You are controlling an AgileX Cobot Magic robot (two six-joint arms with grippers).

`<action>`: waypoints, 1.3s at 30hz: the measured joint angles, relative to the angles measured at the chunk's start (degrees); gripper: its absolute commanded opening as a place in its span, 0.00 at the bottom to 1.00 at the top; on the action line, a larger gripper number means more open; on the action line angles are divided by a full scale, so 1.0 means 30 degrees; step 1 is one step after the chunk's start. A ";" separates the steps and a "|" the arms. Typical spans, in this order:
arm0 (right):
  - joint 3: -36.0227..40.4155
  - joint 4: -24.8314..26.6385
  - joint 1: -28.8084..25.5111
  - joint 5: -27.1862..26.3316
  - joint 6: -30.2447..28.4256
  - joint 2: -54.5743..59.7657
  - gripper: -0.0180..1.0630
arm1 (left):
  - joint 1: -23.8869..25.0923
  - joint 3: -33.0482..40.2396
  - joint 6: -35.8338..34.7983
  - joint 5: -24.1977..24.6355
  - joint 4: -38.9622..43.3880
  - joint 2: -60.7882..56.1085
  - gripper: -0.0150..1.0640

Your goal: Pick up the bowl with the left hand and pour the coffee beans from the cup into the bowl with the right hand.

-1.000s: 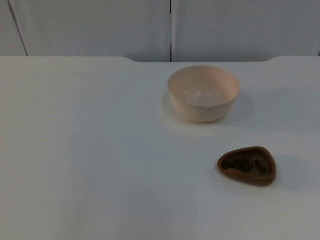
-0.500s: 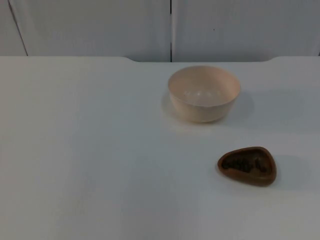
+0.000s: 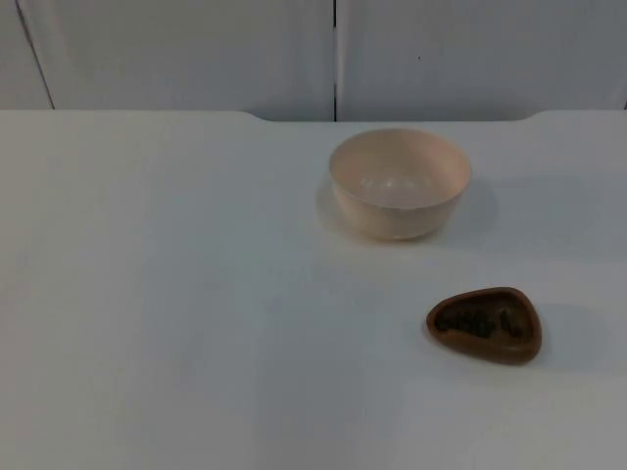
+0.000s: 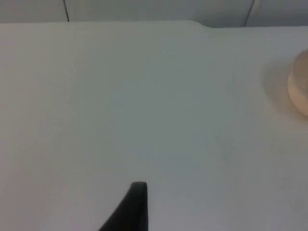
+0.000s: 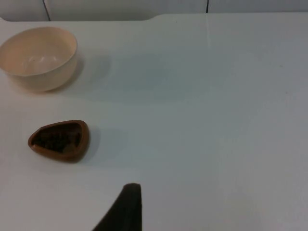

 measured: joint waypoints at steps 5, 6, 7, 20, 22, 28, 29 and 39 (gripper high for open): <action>0.0000 0.0000 0.0000 0.0000 0.0000 0.0000 0.99 | 0.0000 -0.1260 0.1262 -0.0050 -0.1377 0.1176 0.99; 0.0000 0.0000 0.0000 0.0000 0.0000 0.0000 0.99 | 0.0000 -0.1594 0.1579 -0.0050 -0.1812 0.1544 0.99; 0.0000 0.0000 0.0000 0.0000 0.0000 0.0000 0.99 | 0.0000 -0.1864 0.2030 -0.0060 -0.2269 0.1901 0.99; 0.0000 0.0000 0.0000 0.0000 0.0000 0.0000 0.99 | 0.0000 -0.3852 0.5372 -0.0059 -0.5899 0.5213 0.99; 0.0000 0.0000 0.0000 0.0000 0.0000 0.0000 0.99 | 0.0000 -0.3957 0.5599 -0.0059 -0.6083 0.5431 0.99; 0.0000 0.0000 0.0000 0.0000 0.0000 0.0000 0.99 | -0.0877 -0.4755 0.6053 -0.0059 -0.6540 0.6837 0.99; 0.0000 0.0000 0.0000 0.0000 0.0000 0.0000 0.99 | -0.1281 -0.4934 0.6098 -0.0059 -0.6540 0.7172 0.99; 0.0000 0.0000 0.0000 0.0000 0.0000 0.0000 0.99 | -0.4911 -0.7149 0.6252 -0.0108 -0.6407 1.0525 0.99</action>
